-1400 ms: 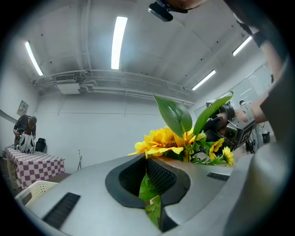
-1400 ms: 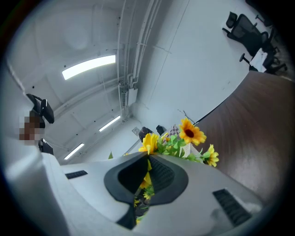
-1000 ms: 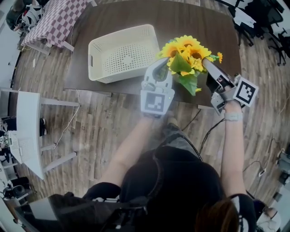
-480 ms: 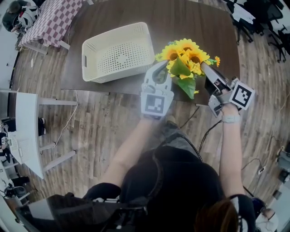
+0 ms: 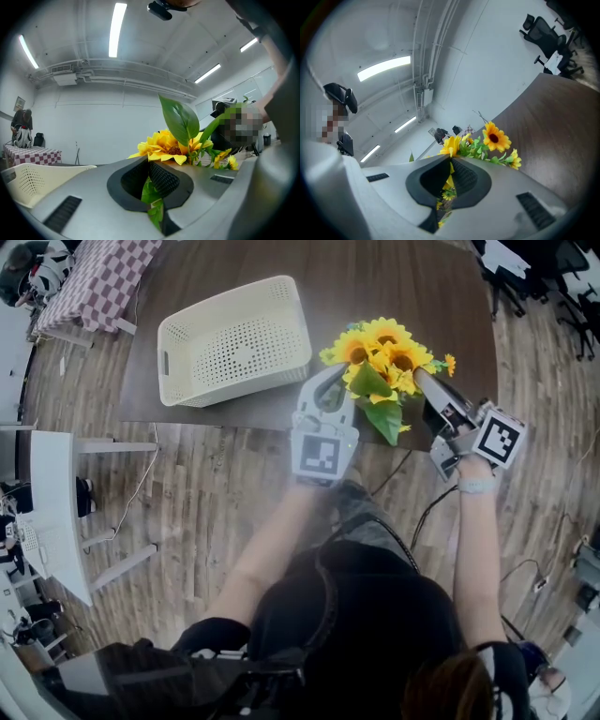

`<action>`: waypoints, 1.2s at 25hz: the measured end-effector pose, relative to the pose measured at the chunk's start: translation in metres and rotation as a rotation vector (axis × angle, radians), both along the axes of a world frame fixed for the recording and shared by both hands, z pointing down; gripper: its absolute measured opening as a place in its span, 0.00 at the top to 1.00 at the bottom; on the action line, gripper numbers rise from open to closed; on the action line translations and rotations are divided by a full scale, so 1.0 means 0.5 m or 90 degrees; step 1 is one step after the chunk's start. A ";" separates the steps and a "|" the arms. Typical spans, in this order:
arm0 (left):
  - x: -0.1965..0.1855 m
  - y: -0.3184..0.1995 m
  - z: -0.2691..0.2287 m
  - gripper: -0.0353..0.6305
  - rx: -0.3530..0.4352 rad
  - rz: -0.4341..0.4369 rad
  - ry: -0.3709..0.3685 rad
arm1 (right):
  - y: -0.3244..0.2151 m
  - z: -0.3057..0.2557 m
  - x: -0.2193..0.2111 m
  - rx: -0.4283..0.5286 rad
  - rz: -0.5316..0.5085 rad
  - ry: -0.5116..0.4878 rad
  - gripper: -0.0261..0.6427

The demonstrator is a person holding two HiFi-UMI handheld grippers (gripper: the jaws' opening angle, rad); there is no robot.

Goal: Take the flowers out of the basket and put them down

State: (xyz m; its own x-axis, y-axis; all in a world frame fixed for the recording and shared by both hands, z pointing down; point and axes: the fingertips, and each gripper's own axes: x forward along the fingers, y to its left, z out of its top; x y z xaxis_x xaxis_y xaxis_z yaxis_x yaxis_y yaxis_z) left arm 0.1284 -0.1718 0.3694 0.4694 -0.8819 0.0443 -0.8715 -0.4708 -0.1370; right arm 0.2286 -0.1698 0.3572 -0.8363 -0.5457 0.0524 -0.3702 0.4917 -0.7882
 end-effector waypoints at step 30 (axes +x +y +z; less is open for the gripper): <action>0.069 -0.027 0.088 0.94 -0.053 -0.013 -0.012 | -0.011 0.093 0.069 -0.022 -0.008 0.005 0.96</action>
State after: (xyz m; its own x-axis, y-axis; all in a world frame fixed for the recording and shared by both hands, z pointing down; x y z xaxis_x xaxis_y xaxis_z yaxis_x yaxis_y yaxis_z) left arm 0.1627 -0.1852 0.4132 0.4494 -0.8842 0.1270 -0.8789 -0.4631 -0.1142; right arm 0.2633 -0.1753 0.4038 -0.8423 -0.5333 0.0781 -0.3712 0.4689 -0.8015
